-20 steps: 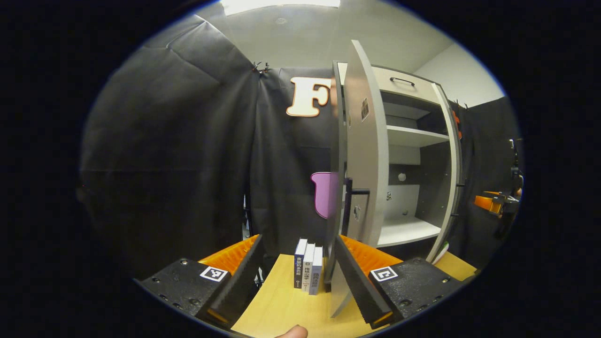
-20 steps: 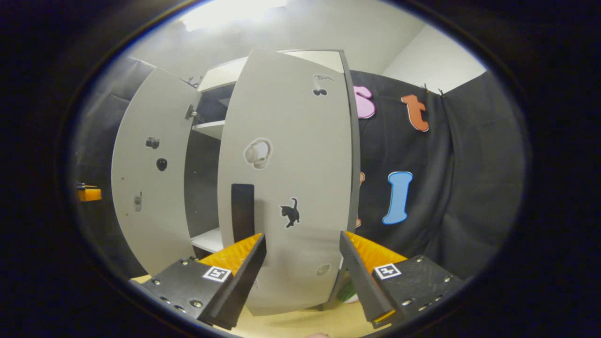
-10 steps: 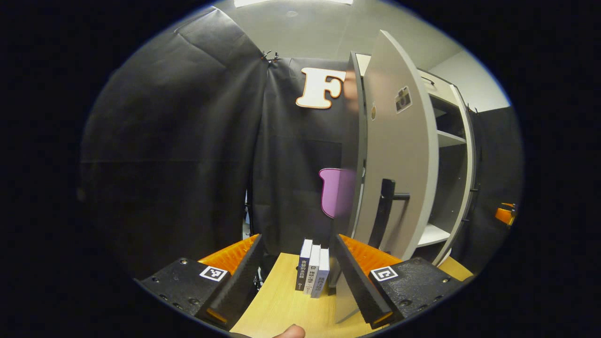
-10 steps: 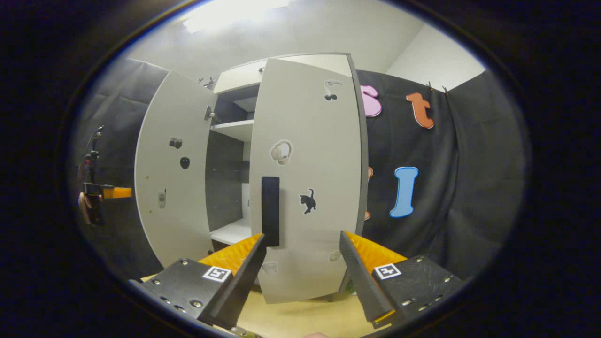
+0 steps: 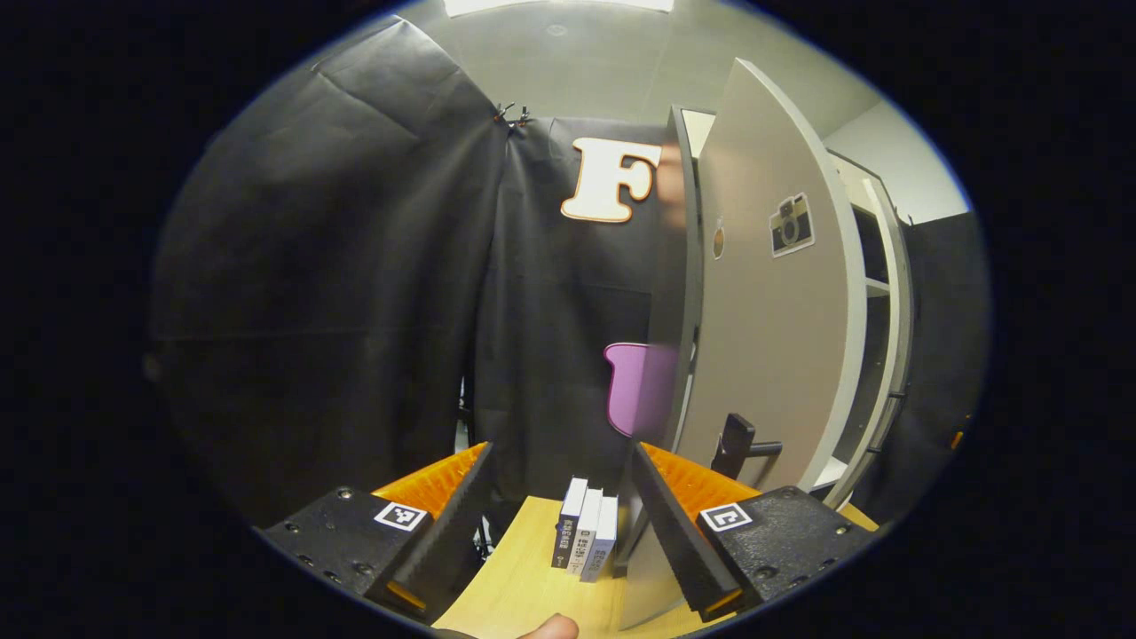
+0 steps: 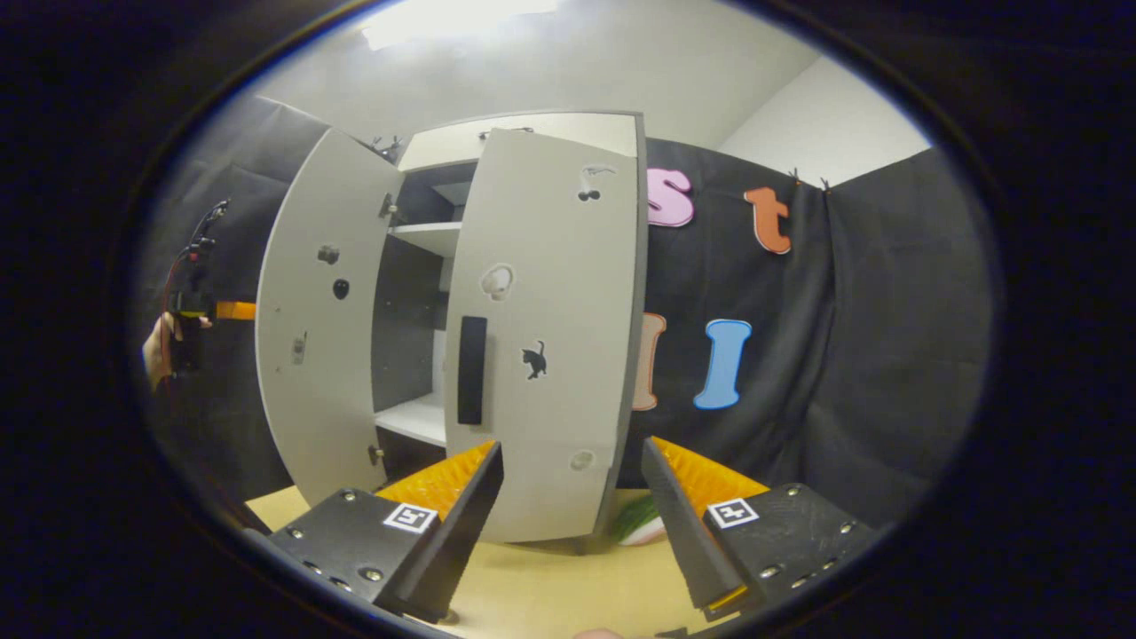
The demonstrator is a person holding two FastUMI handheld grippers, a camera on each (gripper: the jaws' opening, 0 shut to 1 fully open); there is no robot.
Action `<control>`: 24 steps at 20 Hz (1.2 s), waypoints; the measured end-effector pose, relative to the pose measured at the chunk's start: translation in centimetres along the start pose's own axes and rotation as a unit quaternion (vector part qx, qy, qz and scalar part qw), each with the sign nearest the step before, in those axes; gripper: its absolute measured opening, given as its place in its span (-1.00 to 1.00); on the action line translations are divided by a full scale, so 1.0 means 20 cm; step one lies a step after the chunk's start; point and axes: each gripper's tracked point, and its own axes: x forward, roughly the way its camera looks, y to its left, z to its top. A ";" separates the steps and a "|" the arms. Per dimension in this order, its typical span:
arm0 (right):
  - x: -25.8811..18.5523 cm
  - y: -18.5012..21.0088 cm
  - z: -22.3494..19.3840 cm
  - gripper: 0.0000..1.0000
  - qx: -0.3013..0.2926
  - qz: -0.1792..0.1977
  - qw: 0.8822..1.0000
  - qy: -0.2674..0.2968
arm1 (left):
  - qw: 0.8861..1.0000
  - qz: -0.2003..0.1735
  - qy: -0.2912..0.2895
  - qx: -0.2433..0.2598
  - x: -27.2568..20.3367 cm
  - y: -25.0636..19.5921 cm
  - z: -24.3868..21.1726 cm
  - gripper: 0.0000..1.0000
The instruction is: Grasp the bottle in the cabinet with the left hand and place it on the coaster, then close the right door with the right hand and the left door with the left hand.
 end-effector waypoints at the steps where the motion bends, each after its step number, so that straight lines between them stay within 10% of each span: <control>1: -0.02 -0.03 0.00 0.90 0.007 -0.005 1.000 -0.001 | 1.000 -0.004 0.005 -0.001 0.01 -0.03 -0.01 0.92; 24: -0.42 -0.04 0.07 0.89 0.031 0.028 0.998 -0.053 | 0.998 -0.036 0.035 0.043 -0.07 -0.41 -0.09 0.89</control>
